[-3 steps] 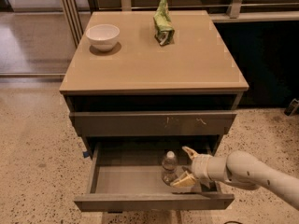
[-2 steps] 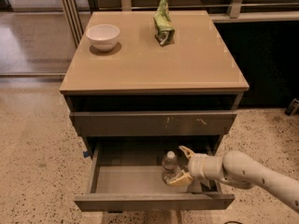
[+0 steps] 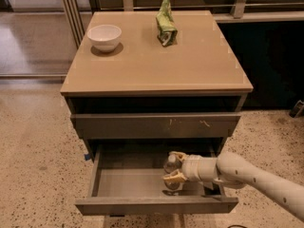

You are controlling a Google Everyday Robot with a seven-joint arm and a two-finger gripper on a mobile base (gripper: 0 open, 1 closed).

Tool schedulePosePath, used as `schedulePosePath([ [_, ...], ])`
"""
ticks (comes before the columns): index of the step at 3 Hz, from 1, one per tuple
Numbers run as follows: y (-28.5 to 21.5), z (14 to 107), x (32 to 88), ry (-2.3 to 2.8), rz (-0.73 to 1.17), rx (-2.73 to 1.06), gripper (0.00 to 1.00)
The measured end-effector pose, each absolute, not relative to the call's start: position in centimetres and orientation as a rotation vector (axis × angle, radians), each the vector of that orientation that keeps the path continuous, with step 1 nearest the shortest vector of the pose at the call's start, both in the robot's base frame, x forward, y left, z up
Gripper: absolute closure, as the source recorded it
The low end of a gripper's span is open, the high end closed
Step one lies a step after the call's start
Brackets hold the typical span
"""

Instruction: Pick water bottle from middle drawer and place on counter

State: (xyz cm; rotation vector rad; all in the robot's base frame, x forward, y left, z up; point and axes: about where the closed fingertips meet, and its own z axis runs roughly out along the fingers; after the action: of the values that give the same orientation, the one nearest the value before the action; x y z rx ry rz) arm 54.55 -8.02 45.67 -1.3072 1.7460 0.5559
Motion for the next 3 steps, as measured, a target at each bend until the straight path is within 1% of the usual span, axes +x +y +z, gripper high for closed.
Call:
schedulePosePath([
  [1,-8.0,45.6,54.6,1.746,0.556,-1.307,0.69],
  [2,-8.0,45.7,54.6,1.746,0.557,-1.307,0.92],
  [3,-8.0,48.6,53.1,1.742,0.615,-1.289,1.00],
])
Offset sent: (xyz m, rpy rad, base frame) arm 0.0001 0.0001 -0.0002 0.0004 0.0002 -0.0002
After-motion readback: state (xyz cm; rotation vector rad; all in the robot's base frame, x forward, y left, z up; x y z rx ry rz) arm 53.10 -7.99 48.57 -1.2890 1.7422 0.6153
